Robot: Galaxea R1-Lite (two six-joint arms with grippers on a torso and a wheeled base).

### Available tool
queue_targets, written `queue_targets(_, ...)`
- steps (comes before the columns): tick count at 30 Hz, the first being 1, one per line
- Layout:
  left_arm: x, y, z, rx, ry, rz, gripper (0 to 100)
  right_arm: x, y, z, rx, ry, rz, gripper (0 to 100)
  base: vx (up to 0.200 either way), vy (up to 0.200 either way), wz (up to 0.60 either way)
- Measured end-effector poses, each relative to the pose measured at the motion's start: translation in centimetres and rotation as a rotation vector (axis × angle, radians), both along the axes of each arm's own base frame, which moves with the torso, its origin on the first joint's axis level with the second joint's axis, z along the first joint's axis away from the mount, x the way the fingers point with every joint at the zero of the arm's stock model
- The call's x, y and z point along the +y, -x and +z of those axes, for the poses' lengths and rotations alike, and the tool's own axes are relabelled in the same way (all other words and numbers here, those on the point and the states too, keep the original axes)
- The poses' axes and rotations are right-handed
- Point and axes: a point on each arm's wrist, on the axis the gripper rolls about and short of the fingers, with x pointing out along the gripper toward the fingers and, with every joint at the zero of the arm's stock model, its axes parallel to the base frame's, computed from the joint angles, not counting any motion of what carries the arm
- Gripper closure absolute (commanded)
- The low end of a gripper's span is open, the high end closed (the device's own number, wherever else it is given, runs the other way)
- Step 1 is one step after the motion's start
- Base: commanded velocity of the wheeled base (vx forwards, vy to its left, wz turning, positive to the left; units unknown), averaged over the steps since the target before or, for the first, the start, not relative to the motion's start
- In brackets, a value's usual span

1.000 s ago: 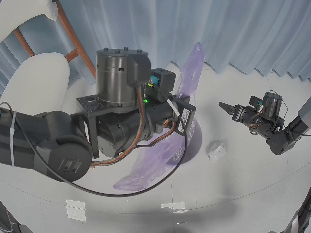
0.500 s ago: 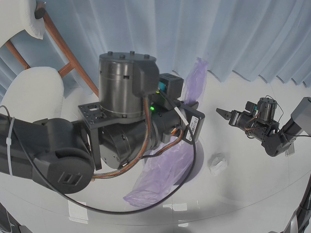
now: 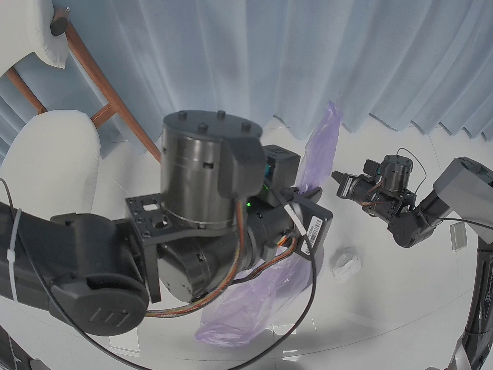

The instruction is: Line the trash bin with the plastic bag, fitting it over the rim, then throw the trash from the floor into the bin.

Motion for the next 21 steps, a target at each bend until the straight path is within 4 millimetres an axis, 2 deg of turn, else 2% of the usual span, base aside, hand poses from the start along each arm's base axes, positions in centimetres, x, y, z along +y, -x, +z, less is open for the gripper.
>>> queue_targets(6, 0.0, 0.2, 0.1, -0.022, 0.035, -0.006, 100, 3.6, 0.8, -0.6, -0.041, -0.022, 0.155, 100, 0.0, 0.0, 0.0)
queue_targets(10, 0.0, 0.2, 0.0, -0.023, 0.038, -0.006, 100, 4.7, 1.8, -1.3, -0.039, -0.023, 0.213, 100, 0.0, 0.0, 0.0)
queue_targets(21, 0.3, -0.1, -1.4, 0.011, 0.023, 0.01, 100, 6.1, 7.9, -4.8, -0.044, 0.065, 0.403, 100, 0.0, 0.0, 0.0)
